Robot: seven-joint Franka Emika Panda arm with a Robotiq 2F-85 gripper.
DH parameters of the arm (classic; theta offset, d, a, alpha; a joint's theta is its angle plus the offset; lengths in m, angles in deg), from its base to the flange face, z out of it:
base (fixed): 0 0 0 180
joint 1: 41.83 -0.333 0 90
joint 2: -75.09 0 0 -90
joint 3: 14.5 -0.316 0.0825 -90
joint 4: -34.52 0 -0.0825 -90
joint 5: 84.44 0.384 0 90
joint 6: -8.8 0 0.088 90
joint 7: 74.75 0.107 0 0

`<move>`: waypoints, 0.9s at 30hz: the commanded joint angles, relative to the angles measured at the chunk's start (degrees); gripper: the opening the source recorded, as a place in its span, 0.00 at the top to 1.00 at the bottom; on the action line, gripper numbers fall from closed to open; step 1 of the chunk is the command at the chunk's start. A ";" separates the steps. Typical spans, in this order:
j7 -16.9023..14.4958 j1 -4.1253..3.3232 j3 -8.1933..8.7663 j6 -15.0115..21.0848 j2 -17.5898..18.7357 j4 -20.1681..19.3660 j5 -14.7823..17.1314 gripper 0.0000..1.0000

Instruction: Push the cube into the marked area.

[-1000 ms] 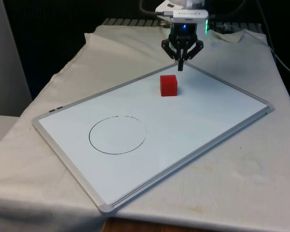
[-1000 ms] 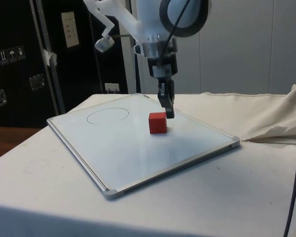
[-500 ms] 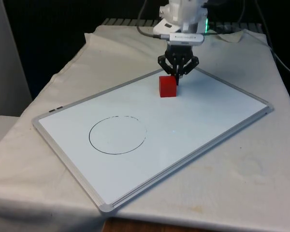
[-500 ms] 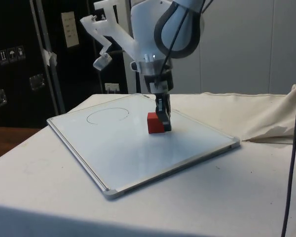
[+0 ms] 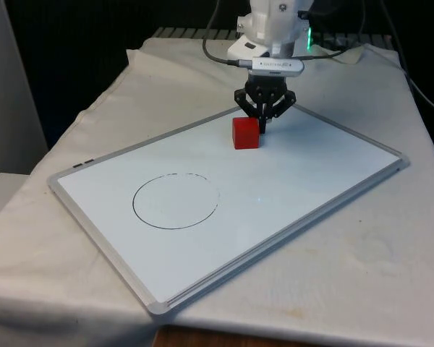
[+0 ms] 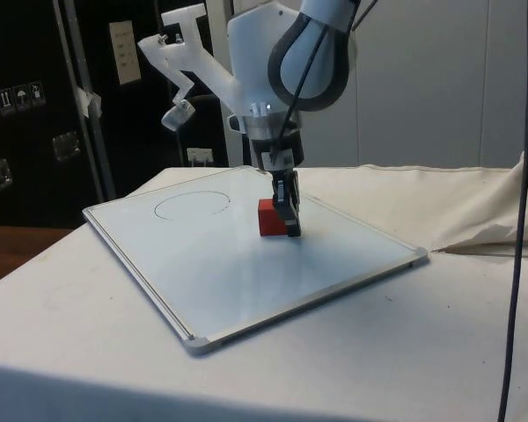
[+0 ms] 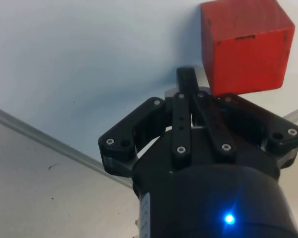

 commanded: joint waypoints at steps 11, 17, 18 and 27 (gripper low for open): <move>0.00 0.00 0.00 0.00 0.00 0.00 0.00 1.00; 1.95 -0.34 0.57 -1.20 -0.74 1.09 -0.69 1.00; 2.29 -0.40 0.63 -1.49 -0.92 1.26 -0.80 1.00; 3.61 -0.29 0.63 -4.93 -2.06 4.07 -0.86 1.00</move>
